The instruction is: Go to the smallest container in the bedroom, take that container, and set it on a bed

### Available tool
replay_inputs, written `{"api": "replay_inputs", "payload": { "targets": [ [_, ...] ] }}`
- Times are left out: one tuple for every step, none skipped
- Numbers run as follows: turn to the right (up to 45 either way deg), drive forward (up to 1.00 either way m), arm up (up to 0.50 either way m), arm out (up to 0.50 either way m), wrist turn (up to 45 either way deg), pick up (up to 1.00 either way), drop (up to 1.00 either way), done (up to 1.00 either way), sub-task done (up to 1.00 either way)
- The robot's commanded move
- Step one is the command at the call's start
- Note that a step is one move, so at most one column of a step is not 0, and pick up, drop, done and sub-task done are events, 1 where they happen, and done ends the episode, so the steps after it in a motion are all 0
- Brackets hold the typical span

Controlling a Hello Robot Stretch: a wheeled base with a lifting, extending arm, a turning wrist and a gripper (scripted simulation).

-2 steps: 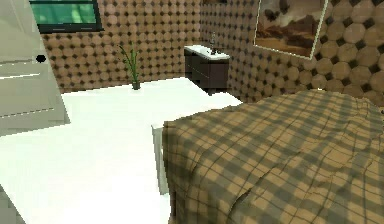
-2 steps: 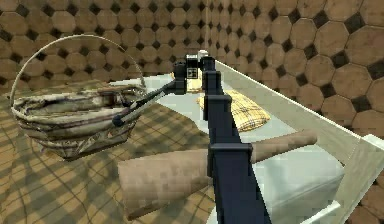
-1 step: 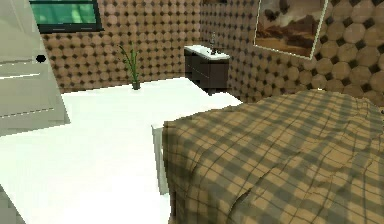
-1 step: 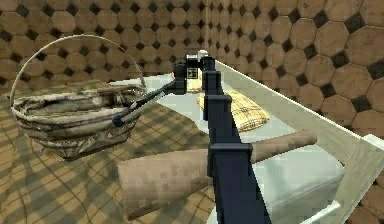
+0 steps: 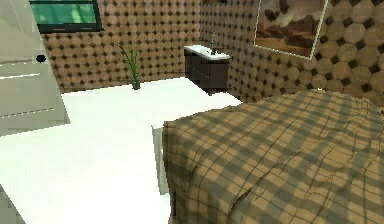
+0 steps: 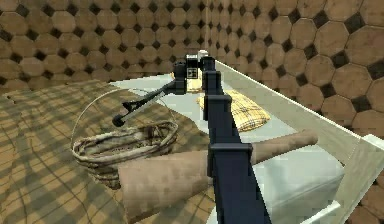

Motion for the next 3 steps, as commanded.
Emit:
{"api": "replay_inputs", "payload": {
  "targets": [
    [0.0, 0.00, 0.04, 0.00, 0.0, 0.00, 0.00, 0.00, 0.00],
    [0.0, 0.00, 0.00, -0.08, 0.0, 0.00, 0.00, 0.00, 0.00],
    [0.0, 0.00, 0.00, 0.00, 0.0, 0.00, 0.00, 1.00, 0.00]
  ]
}}
